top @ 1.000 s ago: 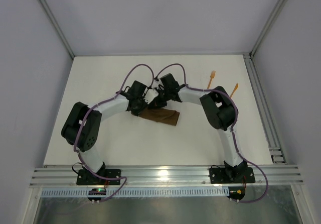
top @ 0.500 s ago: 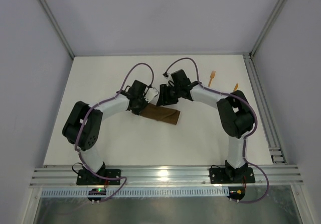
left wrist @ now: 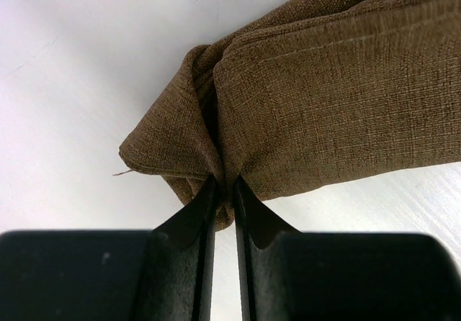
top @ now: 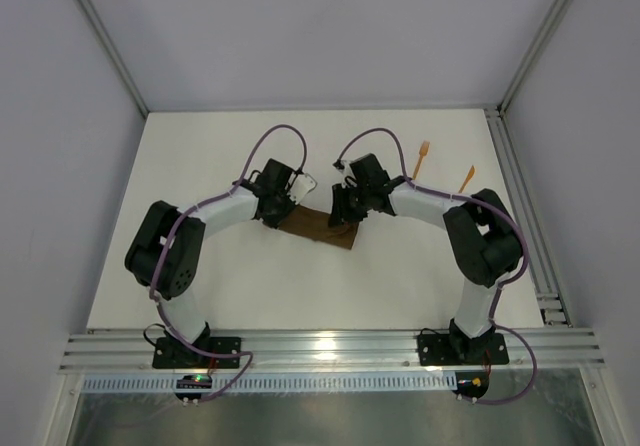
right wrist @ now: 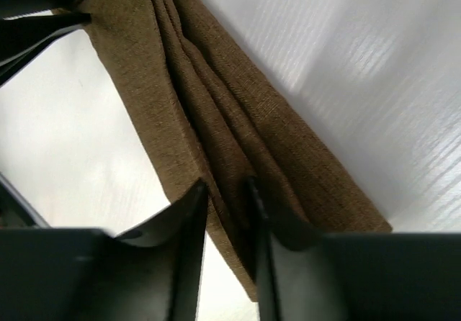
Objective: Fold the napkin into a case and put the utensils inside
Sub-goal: Stuff the top corner of the smaller-rectangle-folded napkin into the folded napkin.
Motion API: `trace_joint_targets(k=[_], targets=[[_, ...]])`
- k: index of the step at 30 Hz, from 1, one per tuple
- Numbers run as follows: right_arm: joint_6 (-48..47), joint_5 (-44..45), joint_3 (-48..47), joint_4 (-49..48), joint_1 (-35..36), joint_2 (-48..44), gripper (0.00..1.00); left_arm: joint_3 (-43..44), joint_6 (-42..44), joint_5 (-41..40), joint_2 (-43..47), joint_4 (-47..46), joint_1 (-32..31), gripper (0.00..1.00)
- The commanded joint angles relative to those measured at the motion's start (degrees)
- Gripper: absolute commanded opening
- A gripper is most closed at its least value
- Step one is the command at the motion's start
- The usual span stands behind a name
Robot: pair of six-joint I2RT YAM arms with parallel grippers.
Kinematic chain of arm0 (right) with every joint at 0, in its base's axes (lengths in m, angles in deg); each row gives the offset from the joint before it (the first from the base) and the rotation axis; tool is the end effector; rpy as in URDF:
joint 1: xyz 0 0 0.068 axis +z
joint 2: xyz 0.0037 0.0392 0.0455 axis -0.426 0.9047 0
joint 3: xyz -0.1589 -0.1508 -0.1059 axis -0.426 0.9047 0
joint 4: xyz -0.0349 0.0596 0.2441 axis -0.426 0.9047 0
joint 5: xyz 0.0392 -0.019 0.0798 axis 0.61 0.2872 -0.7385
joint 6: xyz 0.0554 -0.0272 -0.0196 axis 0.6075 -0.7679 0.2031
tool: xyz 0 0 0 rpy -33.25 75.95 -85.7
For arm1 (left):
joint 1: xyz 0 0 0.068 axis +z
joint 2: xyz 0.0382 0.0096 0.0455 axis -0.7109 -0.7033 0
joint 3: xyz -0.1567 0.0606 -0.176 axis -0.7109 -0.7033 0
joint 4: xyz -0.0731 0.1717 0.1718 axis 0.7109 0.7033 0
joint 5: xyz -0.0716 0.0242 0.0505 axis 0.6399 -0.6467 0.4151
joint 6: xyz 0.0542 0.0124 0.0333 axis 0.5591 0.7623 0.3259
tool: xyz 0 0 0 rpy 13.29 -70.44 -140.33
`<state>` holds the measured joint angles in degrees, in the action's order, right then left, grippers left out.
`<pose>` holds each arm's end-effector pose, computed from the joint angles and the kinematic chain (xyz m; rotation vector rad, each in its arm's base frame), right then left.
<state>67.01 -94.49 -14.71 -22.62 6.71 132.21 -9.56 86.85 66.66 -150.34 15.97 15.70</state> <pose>0.3077 0.2141 0.1356 -0.4796 2.5461 0.8274 0.3035 -0.1700 0.1313 1.0577 2.4188 -0.0131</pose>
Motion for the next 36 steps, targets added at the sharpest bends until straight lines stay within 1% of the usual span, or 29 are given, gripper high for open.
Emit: trace_joint_targets(k=[1, 2, 3, 4, 8, 13, 16, 19, 20, 23, 24, 27, 28, 30, 36], targets=[[-0.31, 2.59, -0.79, -1.66, -0.28, -1.35, 0.22, 0.10, -0.73, 1.47, -1.25, -0.27, -0.01, 0.15], [0.04, 2.77, -1.06, -1.57, -0.54, -1.17, 0.09, 0.19, -0.64, 1.38, -1.16, -0.27, -0.01, 0.15], [0.74, 2.69, -1.84, -1.49, -1.50, -0.82, 0.03, 0.10, -0.55, 1.47, -0.99, -0.27, -0.01, 0.15], [0.74, 2.60, -2.37, -1.22, -1.69, 0.05, 0.03, 0.10, -0.29, 1.47, -0.99, -0.27, -0.01, 0.15], [0.04, 4.18, -5.10, 2.38, -2.04, 2.52, 0.03, 0.28, 0.06, 1.12, -0.81, -0.27, -0.01, 0.17], [2.49, 4.35, -6.33, 3.18, -2.83, 5.95, 0.03, 0.36, 0.24, 1.82, -0.81, 0.00, 0.69, 0.17], [3.38, 5.67, -5.54, 2.65, -3.09, 6.74, 0.03, 0.19, 0.76, 4.80, -0.11, 0.79, 1.30, 0.18], [4.08, 6.02, -5.80, 2.21, -3.36, 7.09, 0.05, 0.71, 1.55, 8.67, 1.38, 2.63, 1.30, 0.26], [3.91, 6.02, -6.15, 2.73, -3.36, 7.27, 0.06, 1.15, 1.99, 9.72, 2.26, 3.68, 1.39, 0.31], [3.38, 5.94, -7.56, 3.79, -3.36, 8.06, 0.06, 3.25, 2.17, 13.59, 3.75, 7.64, 2.00, 0.39], [3.03, 5.85, -7.82, 3.88, -3.36, 8.06, 0.06, 3.79, 1.56, 13.95, 4.80, 8.43, 2.36, 0.40], [2.59, 4.89, -8.09, 3.88, -3.27, 8.24, 0.06, 6.51, -0.02, 11.50, 6.13, 9.75, 3.59, 0.42], [2.59, 4.45, -8.09, 3.70, -3.36, 8.32, 0.06, 7.39, -0.63, 8.44, 6.13, 9.41, 3.68, 0.42], [2.50, 4.09, -8.18, 3.61, -3.36, 8.50, 0.06, 7.74, -0.73, 6.49, 5.96, 8.27, 3.77, 0.43], [2.15, 3.65, -8.18, 3.44, -3.44, 8.24, 0.06, 9.68, -0.64, 2.88, 1.04, 6.59, 3.68, 0.43]])
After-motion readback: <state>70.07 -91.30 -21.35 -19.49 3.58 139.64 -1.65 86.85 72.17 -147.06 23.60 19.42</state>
